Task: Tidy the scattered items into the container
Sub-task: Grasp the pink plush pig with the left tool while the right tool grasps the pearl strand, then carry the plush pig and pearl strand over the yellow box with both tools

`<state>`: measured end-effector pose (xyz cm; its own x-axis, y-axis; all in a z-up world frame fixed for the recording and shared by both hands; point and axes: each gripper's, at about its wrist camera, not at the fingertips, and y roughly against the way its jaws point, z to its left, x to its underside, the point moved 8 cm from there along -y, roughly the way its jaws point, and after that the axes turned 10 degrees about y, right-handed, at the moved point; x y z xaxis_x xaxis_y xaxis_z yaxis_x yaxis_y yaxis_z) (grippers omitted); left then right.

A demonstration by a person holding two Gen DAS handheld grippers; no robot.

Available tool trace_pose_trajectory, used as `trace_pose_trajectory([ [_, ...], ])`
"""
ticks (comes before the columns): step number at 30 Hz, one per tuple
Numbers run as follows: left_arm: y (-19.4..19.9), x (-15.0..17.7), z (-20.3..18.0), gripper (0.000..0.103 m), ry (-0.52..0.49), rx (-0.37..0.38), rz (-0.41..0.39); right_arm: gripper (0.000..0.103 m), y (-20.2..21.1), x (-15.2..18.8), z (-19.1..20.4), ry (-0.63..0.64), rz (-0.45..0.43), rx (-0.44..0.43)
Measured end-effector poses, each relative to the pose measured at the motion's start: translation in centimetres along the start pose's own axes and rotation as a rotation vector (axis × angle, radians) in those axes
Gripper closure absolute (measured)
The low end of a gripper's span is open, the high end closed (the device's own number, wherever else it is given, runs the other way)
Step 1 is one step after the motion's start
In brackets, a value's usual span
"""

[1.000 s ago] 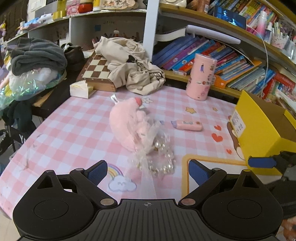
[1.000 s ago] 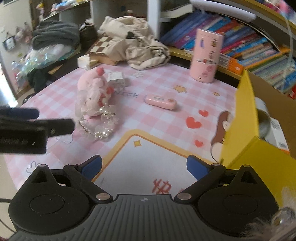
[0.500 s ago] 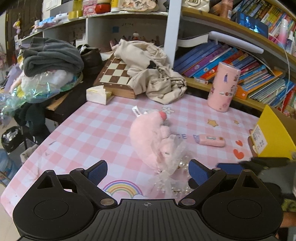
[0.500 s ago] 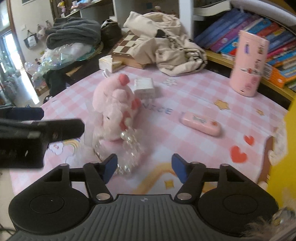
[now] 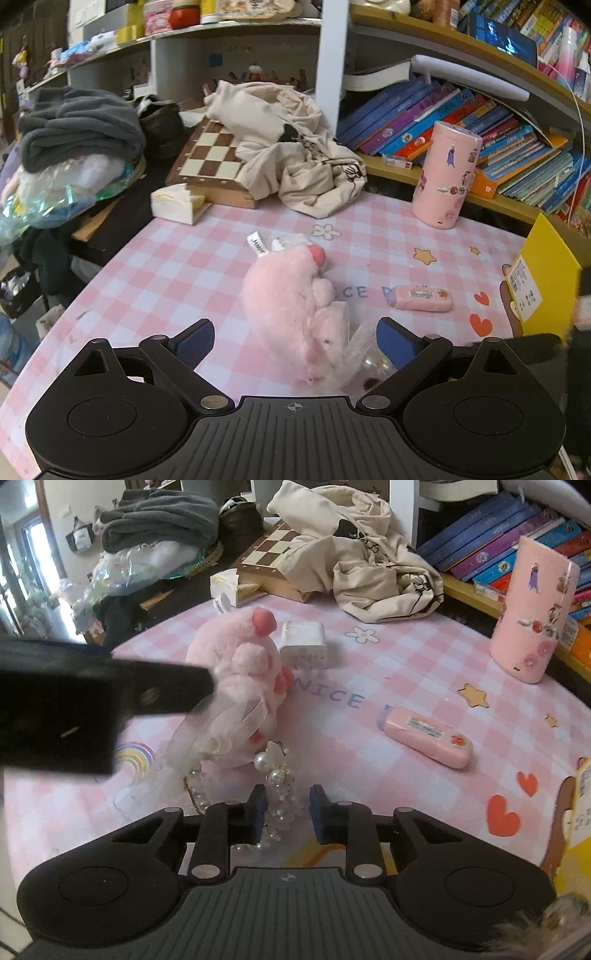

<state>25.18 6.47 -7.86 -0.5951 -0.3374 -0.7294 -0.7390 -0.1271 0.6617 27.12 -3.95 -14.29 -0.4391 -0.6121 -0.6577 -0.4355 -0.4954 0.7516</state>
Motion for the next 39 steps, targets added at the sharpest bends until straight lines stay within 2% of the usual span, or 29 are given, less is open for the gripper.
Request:
trace_pose_trajectory([
  [5,-1.8,-0.5,-0.8,0.007,-0.001,0.001,0.012,0.08,1.6,1.9,-1.2,0.023,0.019,0.05],
  [11,-4.3,-0.7,-0.5,0.007,0.059,-0.027,0.037,0.08,3.2,4.2,-2.1,0.01,0.043,0.078],
  [17,-6.6,-0.1,0.9,0.007,0.134,-0.057,0.094,0.08,3.3,4.3,-2.0,0.018,0.048,0.082],
  [20,-7.6,0.5,1.5,0.009,0.166,-0.048,0.134,0.08,3.3,4.2,-2.0,0.016,0.049,0.083],
  [22,-7.9,0.8,1.6,0.02,0.174,-0.022,0.15,0.081,3.3,4.2,-2.0,0.014,0.049,0.084],
  [23,-7.8,0.9,1.5,0.024,0.184,0.001,0.155,0.081,3.3,4.2,-2.0,0.012,0.049,0.085],
  [24,-7.7,1.0,1.5,0.033,0.194,0.023,0.161,0.081,3.3,4.2,-2.0,0.009,0.049,0.086],
  [28,-7.0,1.1,1.6,0.041,0.207,0.047,0.174,0.081,3.4,4.1,-2.1,0.0,0.047,0.092],
  [32,-5.4,1.5,2.3,0.042,0.237,0.069,0.182,0.081,3.8,4.0,-2.1,-0.005,0.033,0.099],
  [39,-2.2,1.8,3.1,0.042,0.227,0.081,0.156,0.081,4.4,3.8,-2.0,-0.013,0.025,0.113],
])
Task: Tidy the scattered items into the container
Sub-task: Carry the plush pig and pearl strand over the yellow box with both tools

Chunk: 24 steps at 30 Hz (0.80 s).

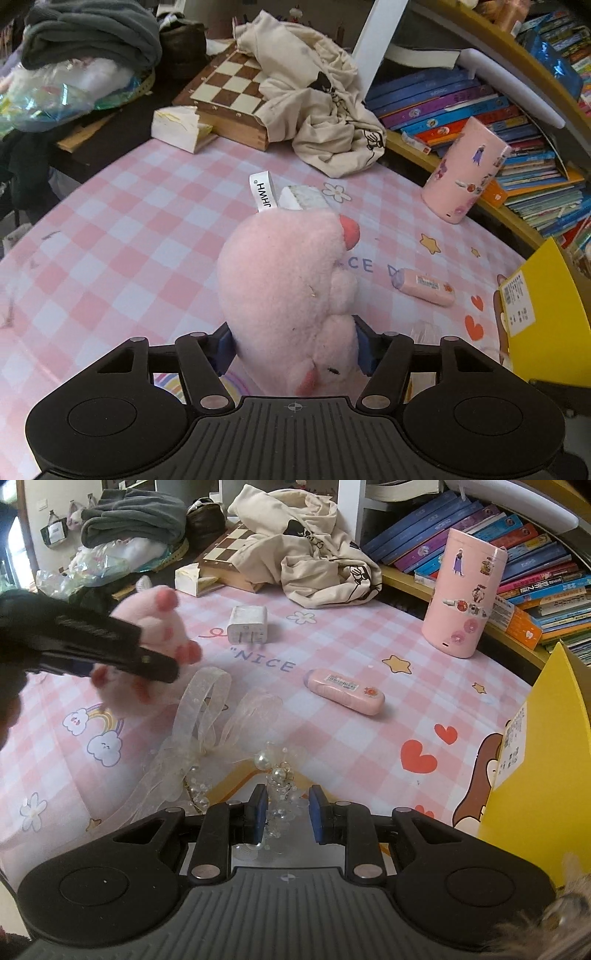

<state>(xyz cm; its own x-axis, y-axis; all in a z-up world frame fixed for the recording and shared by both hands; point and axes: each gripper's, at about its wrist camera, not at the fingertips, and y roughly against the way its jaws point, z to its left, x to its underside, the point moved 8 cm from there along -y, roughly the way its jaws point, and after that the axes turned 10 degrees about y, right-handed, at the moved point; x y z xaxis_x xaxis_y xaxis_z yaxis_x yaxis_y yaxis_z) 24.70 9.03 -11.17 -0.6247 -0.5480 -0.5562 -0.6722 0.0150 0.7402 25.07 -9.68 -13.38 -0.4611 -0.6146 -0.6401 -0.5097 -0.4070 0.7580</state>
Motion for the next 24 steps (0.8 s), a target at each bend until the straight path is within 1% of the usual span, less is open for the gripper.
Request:
trace_pose_trajectory([
  [3,1.1,0.2,0.5,0.042,0.016,-0.001,-0.018,0.081,0.4,-0.1,0.3,0.004,-0.004,0.003],
  [7,2.3,0.7,0.7,0.042,0.025,0.015,-0.032,0.081,1.2,-0.2,0.9,0.012,-0.014,0.008],
  [14,3.6,2.0,0.8,0.042,0.014,0.038,-0.023,0.081,2.6,0.2,1.7,0.004,-0.021,0.027],
  [24,5.5,3.7,0.6,0.042,-0.029,0.067,-0.011,0.081,4.6,1.1,2.8,-0.029,-0.037,0.059],
])
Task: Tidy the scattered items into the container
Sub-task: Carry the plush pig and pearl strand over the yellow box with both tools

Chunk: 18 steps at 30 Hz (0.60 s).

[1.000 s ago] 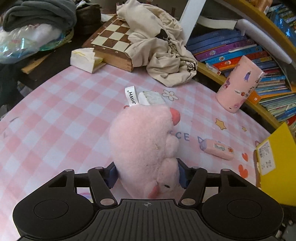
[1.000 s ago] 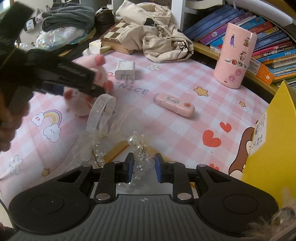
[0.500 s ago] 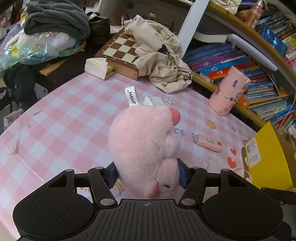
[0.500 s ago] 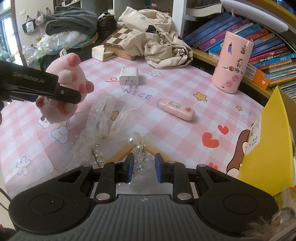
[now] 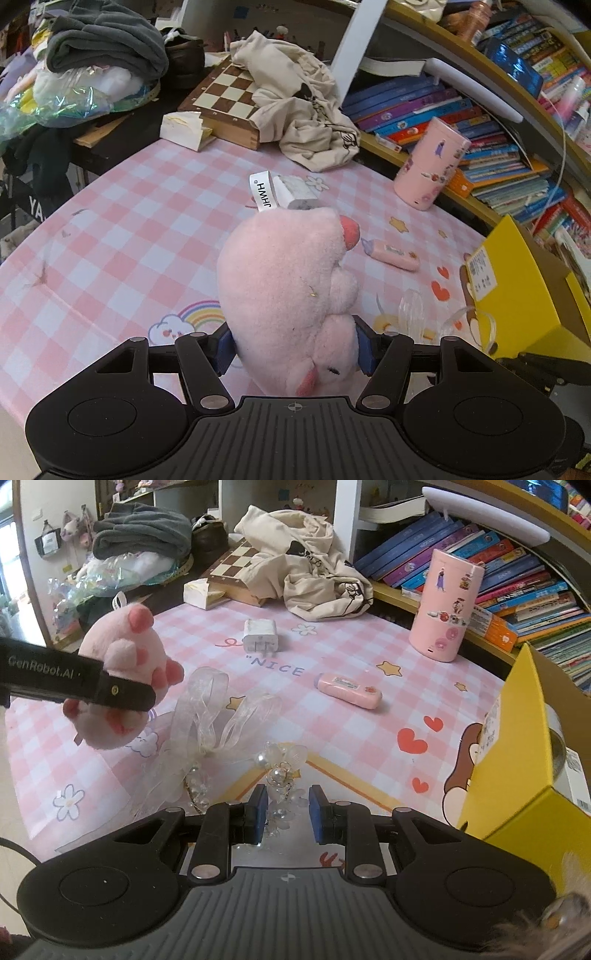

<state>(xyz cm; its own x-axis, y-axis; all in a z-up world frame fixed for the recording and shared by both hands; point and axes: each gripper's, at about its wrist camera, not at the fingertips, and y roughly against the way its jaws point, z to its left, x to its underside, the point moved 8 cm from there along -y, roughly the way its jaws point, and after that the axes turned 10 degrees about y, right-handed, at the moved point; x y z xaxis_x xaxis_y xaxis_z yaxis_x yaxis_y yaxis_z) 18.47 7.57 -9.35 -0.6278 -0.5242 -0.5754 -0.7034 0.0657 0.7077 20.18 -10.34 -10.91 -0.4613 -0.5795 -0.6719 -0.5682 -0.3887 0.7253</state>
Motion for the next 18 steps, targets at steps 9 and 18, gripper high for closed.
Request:
trace_pose_trajectory([
  [9,2.1,1.1,-0.2,0.041,-0.034,0.023,-0.003,0.081,2.4,0.8,0.8,-0.032,-0.025,0.043],
  [18,4.3,2.6,-0.8,0.041,-0.065,0.074,-0.005,0.081,4.9,1.9,1.2,-0.071,-0.04,0.089],
])
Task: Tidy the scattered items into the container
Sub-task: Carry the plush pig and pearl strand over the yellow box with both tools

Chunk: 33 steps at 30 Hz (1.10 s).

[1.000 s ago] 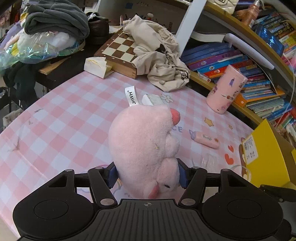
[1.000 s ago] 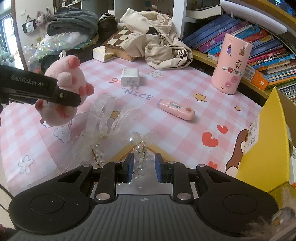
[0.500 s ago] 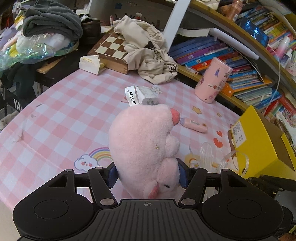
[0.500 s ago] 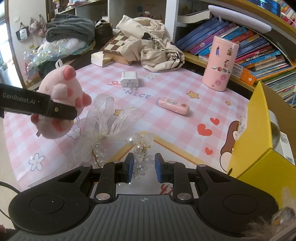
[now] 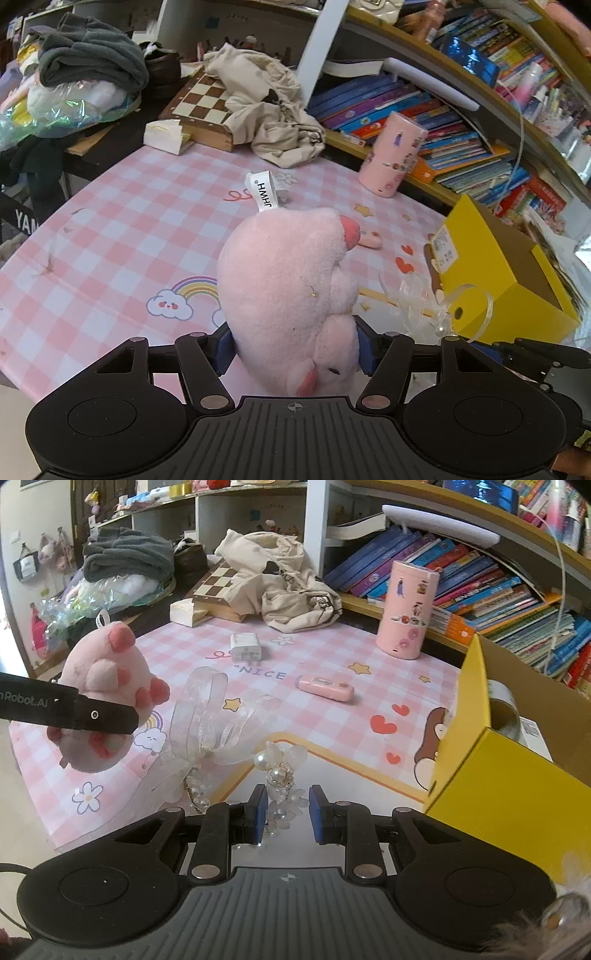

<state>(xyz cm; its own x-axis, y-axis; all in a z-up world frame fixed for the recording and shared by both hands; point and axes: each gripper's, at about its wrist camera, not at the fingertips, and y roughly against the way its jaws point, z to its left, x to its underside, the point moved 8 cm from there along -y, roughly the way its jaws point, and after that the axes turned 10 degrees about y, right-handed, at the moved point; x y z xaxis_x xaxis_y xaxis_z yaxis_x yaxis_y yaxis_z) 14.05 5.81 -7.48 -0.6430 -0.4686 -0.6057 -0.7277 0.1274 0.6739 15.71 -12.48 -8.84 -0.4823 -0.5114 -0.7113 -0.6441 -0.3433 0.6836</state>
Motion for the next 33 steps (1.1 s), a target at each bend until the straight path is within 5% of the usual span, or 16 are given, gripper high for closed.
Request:
trace_pose_trajectory([
  [33,4.4,3.1,-0.5,0.041,-0.015,0.116,-0.005,0.081,6.1,3.3,1.4,-0.061,0.001,0.119],
])
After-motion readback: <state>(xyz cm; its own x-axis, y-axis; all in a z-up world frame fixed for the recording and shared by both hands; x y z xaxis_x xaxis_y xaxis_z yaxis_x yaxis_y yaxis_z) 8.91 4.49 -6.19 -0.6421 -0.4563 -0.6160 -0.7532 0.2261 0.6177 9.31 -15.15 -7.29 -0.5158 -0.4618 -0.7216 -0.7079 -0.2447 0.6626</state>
